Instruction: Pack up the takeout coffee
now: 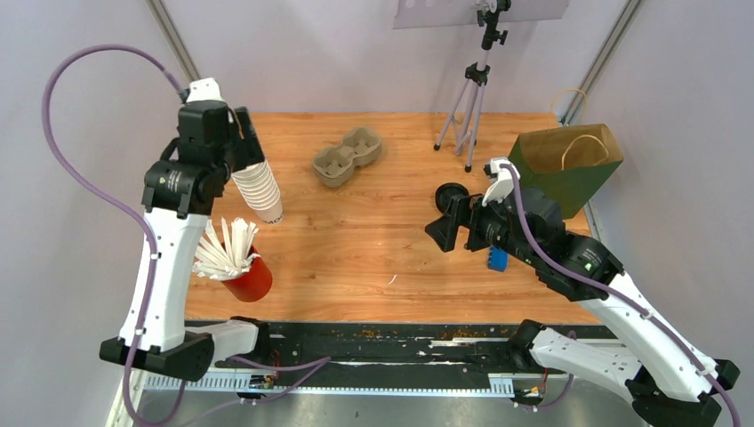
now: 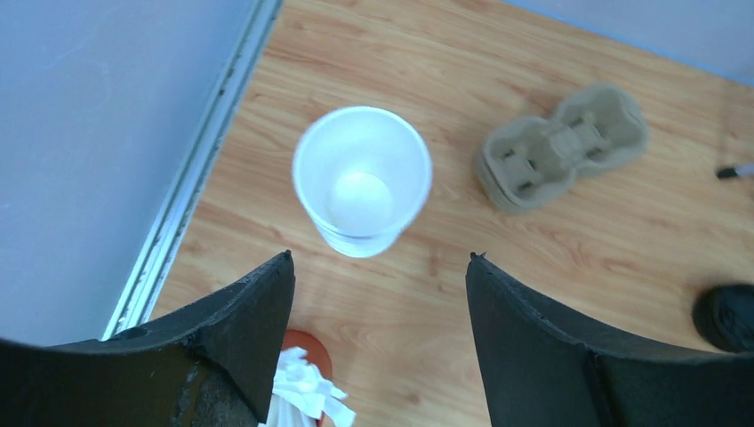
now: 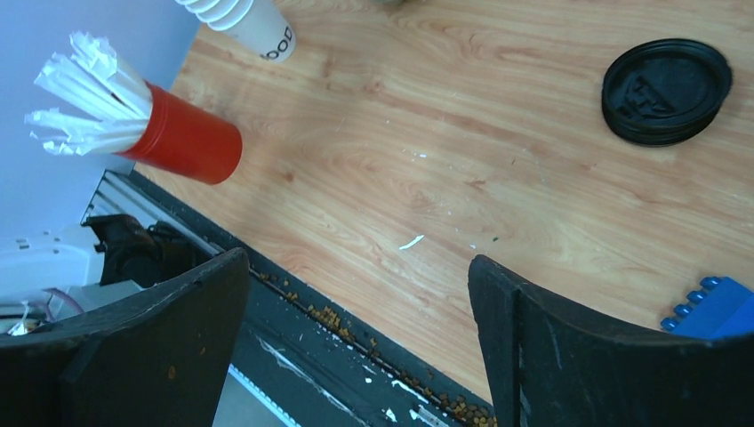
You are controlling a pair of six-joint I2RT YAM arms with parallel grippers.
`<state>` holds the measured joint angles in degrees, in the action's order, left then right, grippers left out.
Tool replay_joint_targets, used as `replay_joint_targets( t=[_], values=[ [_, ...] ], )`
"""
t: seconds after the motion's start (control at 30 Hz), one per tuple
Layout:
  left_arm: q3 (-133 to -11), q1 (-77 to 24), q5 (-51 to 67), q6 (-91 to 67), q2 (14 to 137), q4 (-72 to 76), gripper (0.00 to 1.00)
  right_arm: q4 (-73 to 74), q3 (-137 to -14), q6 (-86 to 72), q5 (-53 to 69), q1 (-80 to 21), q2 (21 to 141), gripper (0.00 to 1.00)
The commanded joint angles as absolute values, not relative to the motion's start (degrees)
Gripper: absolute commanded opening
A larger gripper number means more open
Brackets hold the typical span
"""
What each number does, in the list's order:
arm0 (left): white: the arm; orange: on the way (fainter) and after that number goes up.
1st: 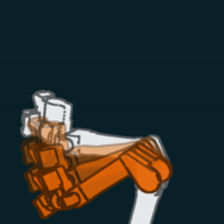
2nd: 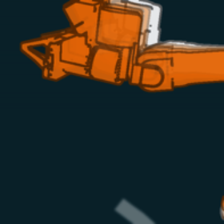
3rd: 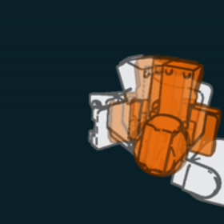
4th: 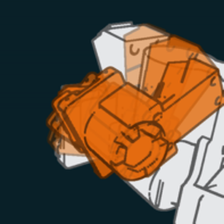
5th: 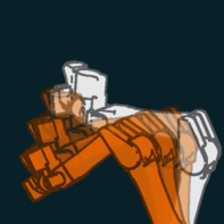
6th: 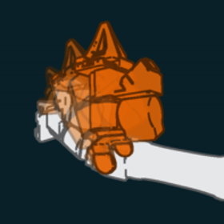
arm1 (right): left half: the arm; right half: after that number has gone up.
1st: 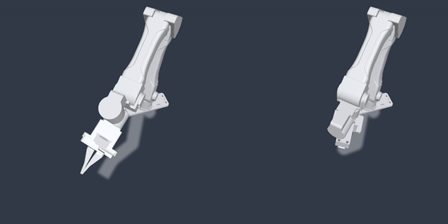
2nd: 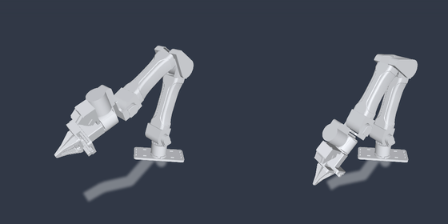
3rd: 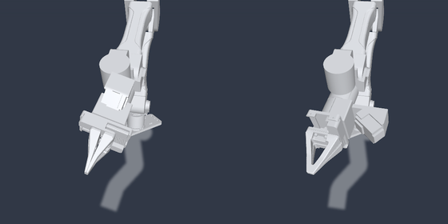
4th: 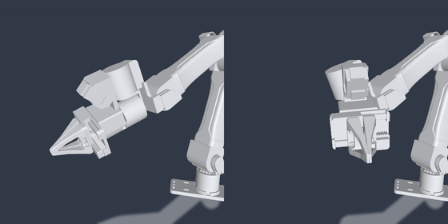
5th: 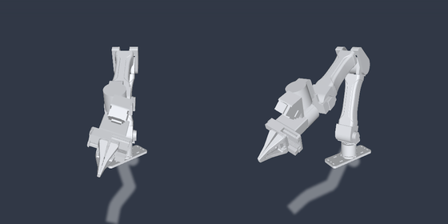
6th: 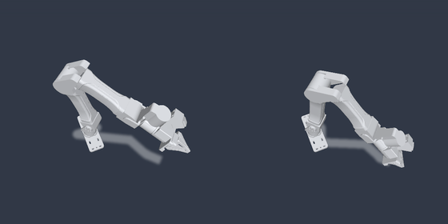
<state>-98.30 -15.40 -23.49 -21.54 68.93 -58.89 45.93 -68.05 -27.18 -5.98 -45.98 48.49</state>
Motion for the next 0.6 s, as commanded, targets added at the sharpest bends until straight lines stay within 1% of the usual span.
replay_joint_targets(
  t=[0.0, 0.13, 0.23, 0.3, 0.4, 0.57],
  values=[
    [-101.51, -8.11, -17.21, -23.37, 70.51, -57.16, 0.77, 42.80, -67.48, -27.55, -1.03, -45.79, 48.96, 0.91],
    [-99.49, -1.77, -11.36, -24.87, 72.77, -56.91, 0.69, 42.37, -68.36, -26.08, 2.89, -45.79, 48.57, 0.90],
    [-95.76, 1.97, -10.07, -25.08, 72.34, -54.98, 0.66, 41.00, -67.77, -24.80, 3.89, -45.77, 46.96, 0.88],
    [-93.55, 4.56, -9.41, -25.05, 71.93, -53.15, 0.60, 39.49, -66.86, -24.19, 4.93, -45.79, 45.67, 0.87],
    [-91.32, 7.40, -7.08, -24.43, 71.60, -50.33, 0.48, 38.29, -65.59, -24.11, 5.87, -45.79, 44.00, 0.85],
    [-91.53, 9.81, -5.12, -23.42, 74.25, -49.76, 0.46, 37.63, -64.52, -24.51, 6.45, -45.79, 43.48, 0.84]
  ],
)
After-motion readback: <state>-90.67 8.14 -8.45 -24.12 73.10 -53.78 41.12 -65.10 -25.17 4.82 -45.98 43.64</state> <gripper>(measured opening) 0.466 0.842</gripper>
